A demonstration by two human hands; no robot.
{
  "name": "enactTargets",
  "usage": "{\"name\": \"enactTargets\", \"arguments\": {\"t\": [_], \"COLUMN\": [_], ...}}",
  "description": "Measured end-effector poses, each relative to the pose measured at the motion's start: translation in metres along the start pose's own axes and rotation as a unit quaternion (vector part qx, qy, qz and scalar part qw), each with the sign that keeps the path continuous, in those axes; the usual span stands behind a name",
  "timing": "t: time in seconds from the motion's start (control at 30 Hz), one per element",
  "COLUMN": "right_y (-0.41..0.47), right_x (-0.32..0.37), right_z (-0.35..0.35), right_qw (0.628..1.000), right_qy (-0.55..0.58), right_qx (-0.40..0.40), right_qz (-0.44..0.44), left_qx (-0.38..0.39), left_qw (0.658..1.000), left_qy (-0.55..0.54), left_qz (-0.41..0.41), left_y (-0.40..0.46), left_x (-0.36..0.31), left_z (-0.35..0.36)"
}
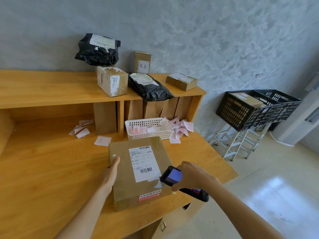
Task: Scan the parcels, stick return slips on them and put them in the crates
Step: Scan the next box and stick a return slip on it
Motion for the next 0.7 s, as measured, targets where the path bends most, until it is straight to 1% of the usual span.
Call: {"name": "enactTargets", "arguments": {"t": [0.1,0.2,0.33,0.4,0.47,0.5,0.53,0.6,0.63,0.7], "right_y": [0.005,0.013,0.029,0.04,0.051,0.056,0.062,0.075,0.083,0.099], "right_x": [-0.011,-0.027,-0.051,-0.065,-0.078,-0.084,-0.088,-0.097,-0.1,-0.106], "right_z": [0.004,0.008,0.014,0.02,0.027,0.029,0.029,0.028,0.027,0.024], "right_qw": [1.0,0.997,0.987,0.978,0.968,0.964,0.959,0.952,0.95,0.951], "right_qy": [0.012,0.03,0.069,0.103,0.139,0.156,0.172,0.2,0.21,0.22], "right_qx": [-0.004,-0.02,-0.061,-0.075,-0.081,-0.084,-0.087,-0.091,-0.091,-0.085], "right_qz": [0.026,0.067,0.134,0.165,0.19,0.199,0.206,0.212,0.21,0.198], "left_qx": [0.01,0.021,-0.006,-0.008,-0.041,-0.073,-0.109,-0.171,-0.184,-0.171], "left_qw": [1.0,0.999,0.999,0.999,0.994,0.986,0.97,0.922,0.899,0.864], "left_qy": [0.027,0.028,0.045,0.05,0.088,0.133,0.185,0.278,0.309,0.359], "left_qz": [-0.003,-0.001,0.022,0.019,0.046,0.076,0.116,0.207,0.248,0.309], "left_y": [0.003,0.002,0.004,0.005,0.006,0.006,0.005,-0.006,-0.009,-0.008], "left_x": [0.003,0.004,-0.002,-0.004,-0.013,-0.021,-0.032,-0.059,-0.072,-0.09], "left_z": [0.003,0.011,0.019,0.023,0.024,0.023,0.023,0.029,0.037,0.059]}}
Point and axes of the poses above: each hand's wrist, its own y-axis towards the middle knuckle, its own z-axis out of the palm, x = y × z, the point moved 6 cm from there along y, towards the middle knuckle, and after that the axes turned 2 degrees about z, right-handed, at the moved point
